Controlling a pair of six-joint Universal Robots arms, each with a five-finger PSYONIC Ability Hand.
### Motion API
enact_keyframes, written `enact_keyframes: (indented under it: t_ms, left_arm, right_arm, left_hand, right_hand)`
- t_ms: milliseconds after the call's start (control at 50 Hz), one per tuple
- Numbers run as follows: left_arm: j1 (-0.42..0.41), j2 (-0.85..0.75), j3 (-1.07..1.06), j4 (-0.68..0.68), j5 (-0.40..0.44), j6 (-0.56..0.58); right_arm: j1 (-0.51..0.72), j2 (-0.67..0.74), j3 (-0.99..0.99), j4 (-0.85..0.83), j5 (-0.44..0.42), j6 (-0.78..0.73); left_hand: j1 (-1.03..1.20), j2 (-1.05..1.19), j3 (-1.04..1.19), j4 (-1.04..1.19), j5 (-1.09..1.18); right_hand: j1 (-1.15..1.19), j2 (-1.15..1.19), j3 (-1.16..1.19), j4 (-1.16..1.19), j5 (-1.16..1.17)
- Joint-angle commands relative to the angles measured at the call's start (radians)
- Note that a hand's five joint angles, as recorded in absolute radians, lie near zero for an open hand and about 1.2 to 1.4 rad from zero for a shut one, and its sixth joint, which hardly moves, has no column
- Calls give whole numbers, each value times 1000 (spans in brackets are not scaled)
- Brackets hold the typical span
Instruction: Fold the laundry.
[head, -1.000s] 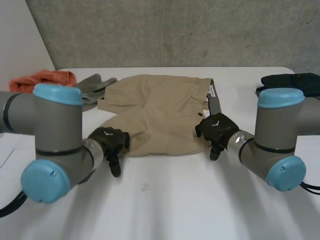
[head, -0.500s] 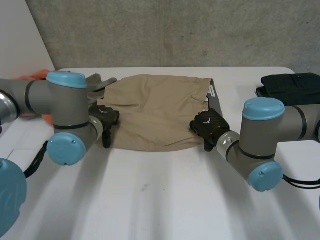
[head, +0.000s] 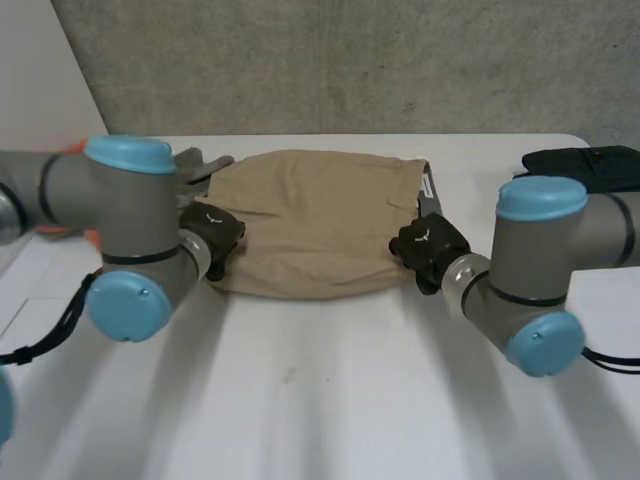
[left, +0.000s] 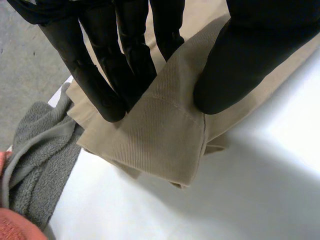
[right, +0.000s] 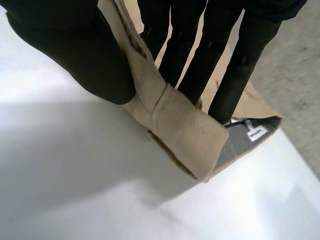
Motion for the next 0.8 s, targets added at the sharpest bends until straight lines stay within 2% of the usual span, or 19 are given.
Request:
enact_keyframes:
  t_ms: [20, 140, 180, 240, 300, 380, 440, 540, 620, 720, 760, 780, 800]
  left_arm:
    - [-12, 279, -249, -161, 81, 48]
    - [-60, 409, -433, -316, 139, 160]
    - [-93, 446, -493, -385, 183, 199]
    - [-125, 477, -527, -454, 231, 233]
    - [-135, 485, -513, -486, 236, 256]
    - [-124, 456, -406, -431, 197, 263]
    - [-115, 371, -277, -315, 129, 253]
    - [-106, 166, -1, -122, 3, 225]
    - [-106, 11, 203, -51, -54, 213]
    - [-124, -164, 410, -28, -89, 208]
    - [-138, -228, 482, -17, -85, 204]
    - [-144, -244, 502, -11, -80, 202]
    - [-149, -255, 517, -3, -74, 200]
  right_arm:
    - [-31, -184, 61, 469, -33, -222]
    - [-76, -287, 127, 770, -35, -381]
    - [-97, -315, 162, 887, -31, -444]
    - [-114, -326, 182, 964, -31, -492]
    - [-119, -323, 180, 956, -35, -501]
    - [-122, -309, 142, 857, -45, -433]
    - [-123, -284, 81, 730, -42, -301]
    - [-122, -223, 6, 480, 25, -74]
    - [-113, -179, -10, 288, 97, -33]
    - [-93, -129, -8, 73, 131, -61]
    - [-80, -99, -10, -22, 136, -76]
    - [-74, -87, -13, -57, 139, -81]
    - [-70, -73, -14, -86, 145, -87]
  left_hand:
    - [251, 204, 212, 204, 235]
    - [251, 204, 212, 204, 235]
    - [251, 204, 212, 204, 235]
    - [251, 204, 212, 204, 235]
    - [251, 204, 212, 204, 235]
    - [251, 204, 212, 204, 235]
    - [251, 204, 212, 204, 235]
    - [251, 204, 212, 204, 235]
    - [251, 204, 212, 204, 235]
    - [251, 204, 212, 204, 235]
    - [251, 204, 212, 204, 235]
    - [181, 135, 143, 135, 165]
    - [-139, -186, -178, -185, -155]
  right_hand:
    - [311, 221, 212, 202, 204]
    - [311, 221, 212, 202, 204]
    - [311, 221, 212, 202, 204]
    - [311, 221, 212, 202, 204]
    - [311, 221, 212, 202, 204]
    - [311, 221, 212, 202, 204]
    - [311, 221, 212, 202, 204]
    - [311, 221, 212, 202, 204]
    - [311, 221, 212, 202, 204]
    - [311, 221, 212, 202, 204]
    - [-180, -270, -279, -289, -287]
    - [-569, -660, -668, -678, -676]
    - [-910, -1001, -1010, -1020, -1018]
